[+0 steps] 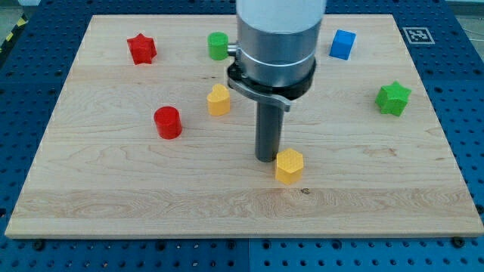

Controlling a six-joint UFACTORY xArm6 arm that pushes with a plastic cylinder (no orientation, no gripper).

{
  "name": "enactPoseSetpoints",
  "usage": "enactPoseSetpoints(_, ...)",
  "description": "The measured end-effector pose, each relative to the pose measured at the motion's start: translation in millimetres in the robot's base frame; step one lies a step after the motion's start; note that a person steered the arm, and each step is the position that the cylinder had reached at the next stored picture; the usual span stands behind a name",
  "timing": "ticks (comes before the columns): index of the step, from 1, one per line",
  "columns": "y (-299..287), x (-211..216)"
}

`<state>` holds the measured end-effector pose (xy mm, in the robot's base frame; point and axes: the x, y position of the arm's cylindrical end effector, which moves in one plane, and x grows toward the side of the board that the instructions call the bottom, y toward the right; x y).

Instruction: Place the yellow hexagon vertically to green star

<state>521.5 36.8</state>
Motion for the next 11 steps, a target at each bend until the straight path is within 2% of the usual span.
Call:
enactPoseSetpoints(1, 11, 40)
enactPoseSetpoints(3, 15, 61)
enactPoseSetpoints(4, 35, 48)
enactPoseSetpoints(6, 87, 50)
enactPoseSetpoints(11, 140, 29)
